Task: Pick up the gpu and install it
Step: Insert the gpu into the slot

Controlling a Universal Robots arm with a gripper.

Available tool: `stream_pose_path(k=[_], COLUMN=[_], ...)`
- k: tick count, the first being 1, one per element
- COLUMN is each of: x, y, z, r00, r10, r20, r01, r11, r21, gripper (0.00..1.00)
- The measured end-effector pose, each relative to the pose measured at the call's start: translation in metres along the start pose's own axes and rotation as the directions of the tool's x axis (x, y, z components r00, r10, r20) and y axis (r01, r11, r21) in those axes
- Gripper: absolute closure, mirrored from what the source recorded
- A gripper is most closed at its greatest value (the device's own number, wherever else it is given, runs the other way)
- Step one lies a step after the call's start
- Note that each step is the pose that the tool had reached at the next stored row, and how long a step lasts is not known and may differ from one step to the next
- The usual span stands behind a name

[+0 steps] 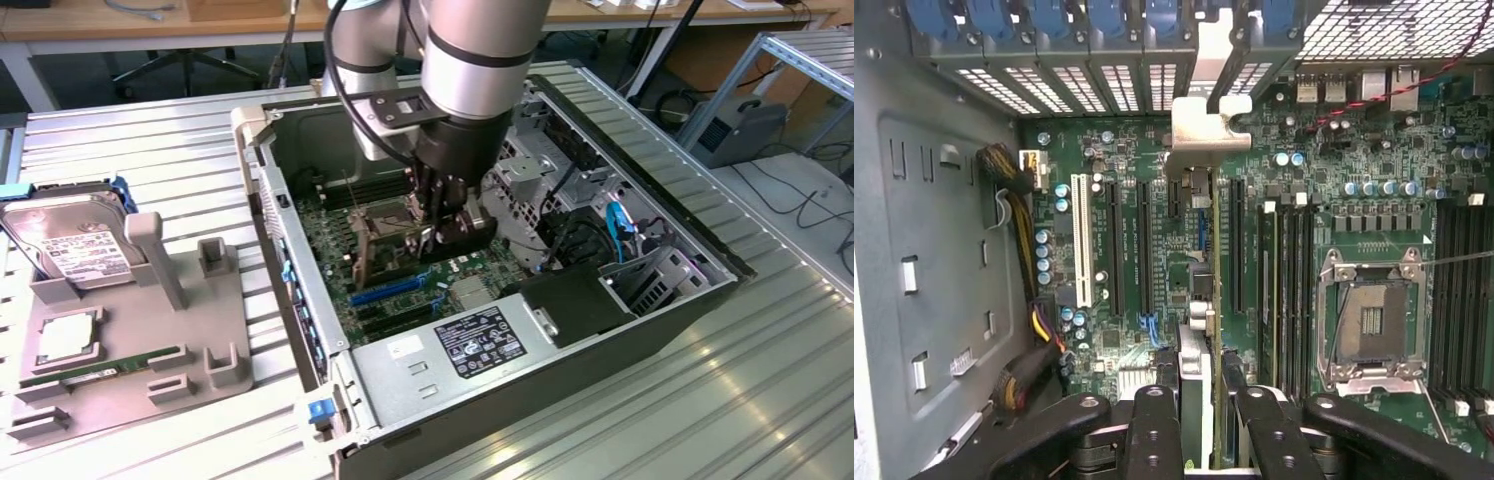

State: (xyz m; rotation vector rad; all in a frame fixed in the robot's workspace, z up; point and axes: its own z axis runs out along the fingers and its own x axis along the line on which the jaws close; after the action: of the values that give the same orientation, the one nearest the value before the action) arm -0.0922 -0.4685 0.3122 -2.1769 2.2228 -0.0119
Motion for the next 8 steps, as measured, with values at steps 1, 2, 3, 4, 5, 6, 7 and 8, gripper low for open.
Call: stream_pose_path(k=[1,2,3,4,5,6,7,8], x=[0.0000,0.0001,0.0001,0.0001,0.0001,0.0001,0.0000,0.0000], y=[0.0007,0.0015,0.0028,0.0039,0.0054,0.0061,0.0071,0.0074], z=[0.0004,0.0009,0.0014,0.0018,0.0023,0.0028,0.0036,0.0042], r00=[1.0000,1.0000,1.0000,1.0000,1.0000,1.0000,1.0000,1.0000], r10=[0.000,0.000,0.000,0.000,0.000,0.000,0.000,0.000], r20=[0.0000,0.0000,-0.0001,-0.0001,0.0000,0.0000,0.0001,0.0000], r01=[0.000,0.000,0.000,0.000,0.000,0.000,0.000,0.000], r11=[1.0000,1.0000,1.0000,1.0000,1.0000,1.0000,1.0000,1.0000], r21=[0.0000,0.0000,0.0000,0.0000,0.0000,0.0001,0.0001,0.0001], gripper=[0.73,0.73,0.73,0.73,0.73,0.73,0.73,0.73])
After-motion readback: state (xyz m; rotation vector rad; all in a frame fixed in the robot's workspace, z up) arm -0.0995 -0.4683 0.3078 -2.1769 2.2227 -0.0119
